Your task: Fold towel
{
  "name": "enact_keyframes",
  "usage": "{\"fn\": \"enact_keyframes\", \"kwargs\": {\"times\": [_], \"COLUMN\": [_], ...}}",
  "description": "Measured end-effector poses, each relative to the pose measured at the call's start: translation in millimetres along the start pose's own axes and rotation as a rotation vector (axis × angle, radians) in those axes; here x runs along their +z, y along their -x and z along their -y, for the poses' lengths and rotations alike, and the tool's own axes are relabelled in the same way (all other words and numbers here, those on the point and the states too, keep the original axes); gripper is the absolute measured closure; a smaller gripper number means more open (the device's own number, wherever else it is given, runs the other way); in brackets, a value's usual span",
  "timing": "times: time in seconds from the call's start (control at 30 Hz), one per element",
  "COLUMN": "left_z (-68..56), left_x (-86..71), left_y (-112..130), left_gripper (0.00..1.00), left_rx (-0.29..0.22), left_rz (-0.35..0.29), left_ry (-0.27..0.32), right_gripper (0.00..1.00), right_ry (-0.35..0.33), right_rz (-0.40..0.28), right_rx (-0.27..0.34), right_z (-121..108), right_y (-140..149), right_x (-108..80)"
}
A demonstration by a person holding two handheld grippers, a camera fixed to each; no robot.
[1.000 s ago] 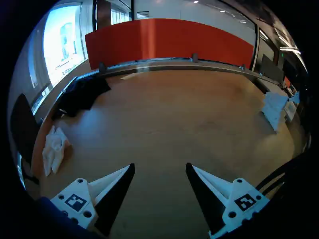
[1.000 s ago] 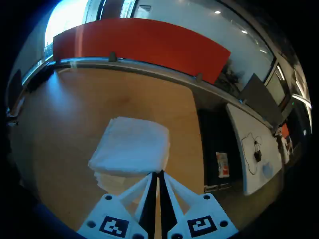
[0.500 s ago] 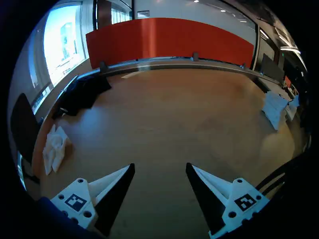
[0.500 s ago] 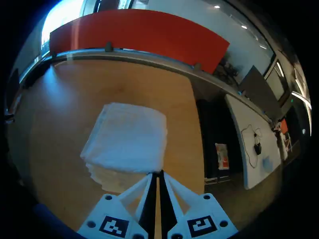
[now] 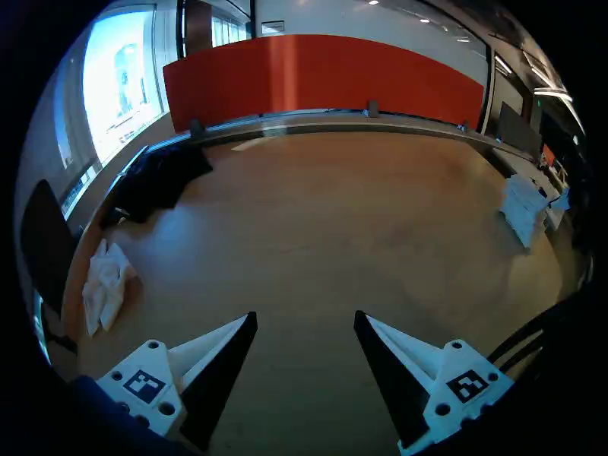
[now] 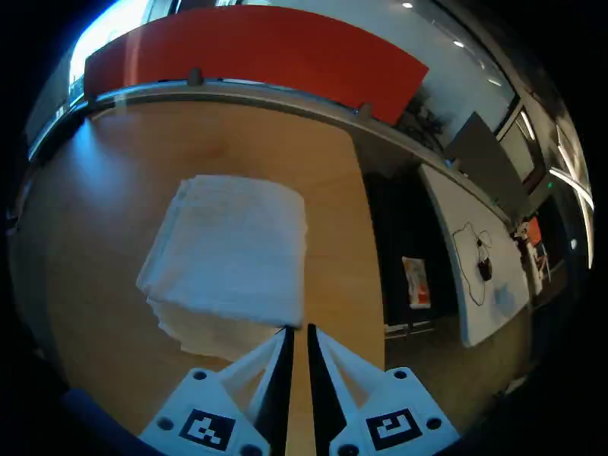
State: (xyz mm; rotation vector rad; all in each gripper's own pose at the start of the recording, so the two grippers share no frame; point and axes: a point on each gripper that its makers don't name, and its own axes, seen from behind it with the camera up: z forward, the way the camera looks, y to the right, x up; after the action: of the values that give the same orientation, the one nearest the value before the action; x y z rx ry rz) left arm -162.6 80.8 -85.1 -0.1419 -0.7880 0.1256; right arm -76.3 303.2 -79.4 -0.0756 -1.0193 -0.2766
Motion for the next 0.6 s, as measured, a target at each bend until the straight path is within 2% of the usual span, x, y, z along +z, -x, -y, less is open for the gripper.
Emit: {"fn": "enact_keyframes", "kwargs": {"times": [0.17, 0.3, 0.43, 0.5, 0.57, 0.6], "left_z": [-0.2, -1.8, -3.0, -3.6, -4.1, -4.3], "left_x": [1.0, 1.9, 2.4, 2.3, 2.1, 2.0], "left_y": [-1.1, -3.3, -4.7, -5.4, -6.3, -6.7], "left_gripper": [0.05, 0.05, 0.05, 0.05, 0.05, 0.05], "left_rx": [0.004, 0.005, 0.006, 0.007, 0.008, 0.008], "left_rz": [-0.001, -0.004, -0.006, -0.008, -0.010, -0.011], "left_ry": [0.001, 0.004, 0.007, 0.008, 0.009, 0.010], "right_gripper": [0.73, 0.47, 0.28, 0.16, 0.07, 0.07], "right_ry": [0.025, 0.046, 0.046, 0.047, 0.046, 0.046], "right_rz": [0.010, 0.013, -0.004, -0.017, -0.029, -0.035], "right_rx": [0.009, 0.015, 0.014, 0.012, 0.013, 0.014], "right_z": [-7.4, -13.8, -11.6, -9.6, -7.6, -6.4], "right_y": [6.6, 9.8, 5.8, 2.5, -1.0, -3.0], "right_x": [-2.0, -3.2, -5.8, -7.3, -8.4, -8.9]}}
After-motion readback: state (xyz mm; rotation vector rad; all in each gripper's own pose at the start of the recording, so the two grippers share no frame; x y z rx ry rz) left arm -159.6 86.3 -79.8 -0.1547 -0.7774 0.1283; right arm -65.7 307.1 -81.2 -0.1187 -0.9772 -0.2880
